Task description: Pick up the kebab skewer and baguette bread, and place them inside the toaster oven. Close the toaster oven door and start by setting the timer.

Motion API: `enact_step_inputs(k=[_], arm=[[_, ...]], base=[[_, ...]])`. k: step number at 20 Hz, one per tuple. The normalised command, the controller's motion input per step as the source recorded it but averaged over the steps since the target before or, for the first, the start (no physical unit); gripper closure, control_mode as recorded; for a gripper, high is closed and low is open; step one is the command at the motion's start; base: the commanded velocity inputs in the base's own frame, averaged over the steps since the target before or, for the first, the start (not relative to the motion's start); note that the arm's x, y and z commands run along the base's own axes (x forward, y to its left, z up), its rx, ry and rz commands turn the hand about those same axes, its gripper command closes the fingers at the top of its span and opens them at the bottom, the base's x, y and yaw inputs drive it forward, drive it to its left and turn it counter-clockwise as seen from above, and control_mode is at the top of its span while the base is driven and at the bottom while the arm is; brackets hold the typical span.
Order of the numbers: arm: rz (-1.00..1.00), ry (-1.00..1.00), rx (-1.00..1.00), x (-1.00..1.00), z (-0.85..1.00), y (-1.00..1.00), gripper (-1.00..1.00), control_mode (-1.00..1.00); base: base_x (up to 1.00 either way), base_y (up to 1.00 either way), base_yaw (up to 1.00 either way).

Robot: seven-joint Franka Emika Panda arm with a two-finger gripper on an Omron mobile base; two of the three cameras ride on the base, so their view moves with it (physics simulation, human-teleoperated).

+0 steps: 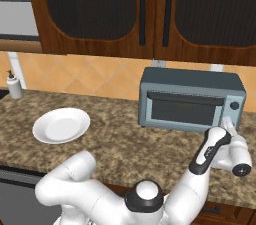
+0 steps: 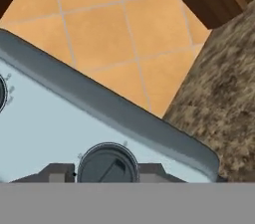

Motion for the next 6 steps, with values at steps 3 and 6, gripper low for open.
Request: enact_step_inputs(k=[3, 6], arm=[[-0.04, 0.00, 0.32, 0.00, 0.00, -0.12, 1.00, -1.00], [-0.04, 0.00, 0.32, 0.00, 0.00, -0.14, 1.00, -1.00]], base=[[0.00, 0.00, 0.00], [0.00, 0.00, 0.00]])
